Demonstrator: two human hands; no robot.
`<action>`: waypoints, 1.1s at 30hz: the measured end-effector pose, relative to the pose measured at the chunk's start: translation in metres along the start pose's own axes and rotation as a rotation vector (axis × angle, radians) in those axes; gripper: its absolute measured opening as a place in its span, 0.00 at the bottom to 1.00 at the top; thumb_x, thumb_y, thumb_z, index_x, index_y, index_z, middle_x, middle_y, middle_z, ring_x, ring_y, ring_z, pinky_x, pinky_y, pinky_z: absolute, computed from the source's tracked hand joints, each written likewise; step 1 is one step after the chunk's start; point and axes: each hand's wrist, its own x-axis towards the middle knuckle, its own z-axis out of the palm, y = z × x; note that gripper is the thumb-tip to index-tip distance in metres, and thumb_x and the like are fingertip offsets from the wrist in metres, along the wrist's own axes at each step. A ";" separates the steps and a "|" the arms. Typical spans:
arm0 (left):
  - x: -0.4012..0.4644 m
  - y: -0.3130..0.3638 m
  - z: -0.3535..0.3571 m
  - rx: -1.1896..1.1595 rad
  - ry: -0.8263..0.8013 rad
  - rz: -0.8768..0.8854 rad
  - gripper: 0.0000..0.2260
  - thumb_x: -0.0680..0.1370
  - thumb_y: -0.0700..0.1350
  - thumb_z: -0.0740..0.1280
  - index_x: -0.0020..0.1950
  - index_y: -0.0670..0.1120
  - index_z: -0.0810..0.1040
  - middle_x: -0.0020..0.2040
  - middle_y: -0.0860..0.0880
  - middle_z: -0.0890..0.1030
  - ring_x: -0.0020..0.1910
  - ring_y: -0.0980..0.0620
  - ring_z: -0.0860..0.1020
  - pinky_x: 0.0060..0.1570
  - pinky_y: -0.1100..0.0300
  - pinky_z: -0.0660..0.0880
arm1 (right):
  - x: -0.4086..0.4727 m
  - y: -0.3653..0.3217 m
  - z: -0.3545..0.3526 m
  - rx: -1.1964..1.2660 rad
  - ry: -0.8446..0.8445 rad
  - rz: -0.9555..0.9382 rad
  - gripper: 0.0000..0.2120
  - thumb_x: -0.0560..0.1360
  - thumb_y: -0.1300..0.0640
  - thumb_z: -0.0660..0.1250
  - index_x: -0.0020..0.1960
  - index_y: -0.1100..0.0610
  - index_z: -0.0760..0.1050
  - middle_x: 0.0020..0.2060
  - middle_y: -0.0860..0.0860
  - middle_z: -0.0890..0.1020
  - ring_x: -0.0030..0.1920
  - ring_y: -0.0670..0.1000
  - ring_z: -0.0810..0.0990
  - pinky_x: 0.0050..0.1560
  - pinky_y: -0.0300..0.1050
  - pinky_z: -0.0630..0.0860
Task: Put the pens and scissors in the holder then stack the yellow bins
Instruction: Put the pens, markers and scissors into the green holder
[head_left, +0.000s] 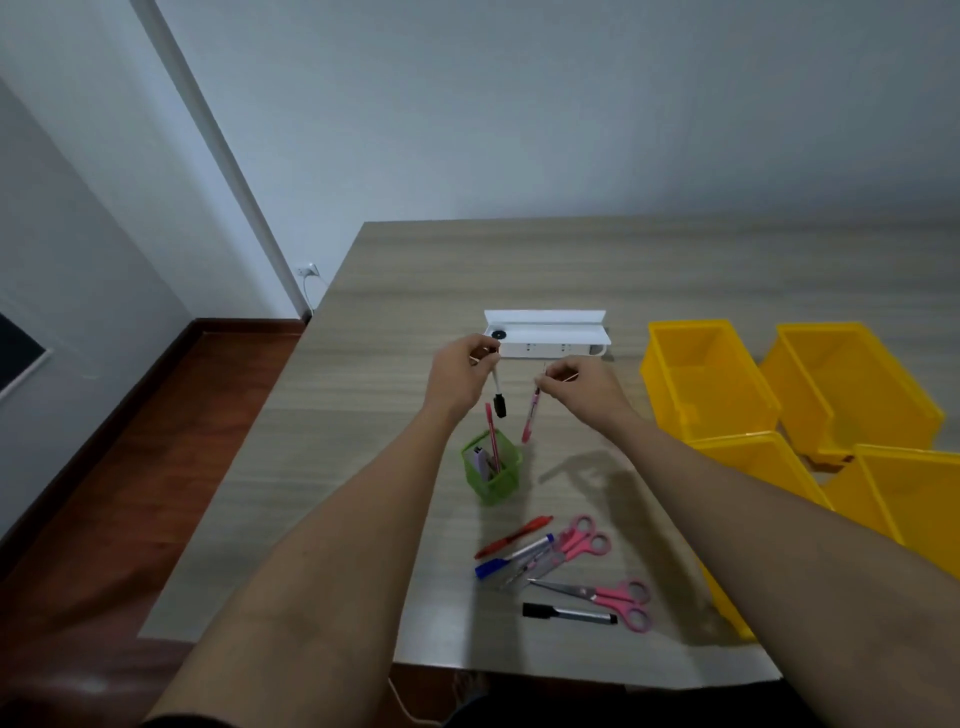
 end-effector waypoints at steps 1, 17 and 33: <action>0.002 -0.003 -0.002 0.007 -0.008 -0.002 0.09 0.77 0.42 0.68 0.56 0.44 0.82 0.45 0.49 0.81 0.41 0.54 0.77 0.45 0.63 0.71 | 0.003 -0.001 0.005 -0.004 -0.007 0.000 0.08 0.71 0.55 0.73 0.42 0.60 0.82 0.39 0.54 0.85 0.40 0.49 0.80 0.45 0.46 0.77; -0.011 -0.069 0.043 0.124 -0.260 -0.051 0.13 0.75 0.46 0.70 0.57 0.44 0.79 0.49 0.45 0.83 0.46 0.49 0.81 0.49 0.55 0.77 | 0.007 0.034 0.060 -0.065 -0.121 0.104 0.12 0.70 0.49 0.75 0.44 0.57 0.82 0.41 0.51 0.85 0.43 0.48 0.82 0.43 0.40 0.75; -0.021 -0.009 0.064 0.201 -0.268 0.039 0.10 0.74 0.40 0.66 0.53 0.43 0.81 0.46 0.46 0.81 0.44 0.49 0.78 0.45 0.58 0.72 | -0.029 0.064 0.027 -0.036 -0.075 0.219 0.14 0.72 0.53 0.74 0.49 0.64 0.82 0.41 0.55 0.82 0.42 0.49 0.77 0.40 0.40 0.71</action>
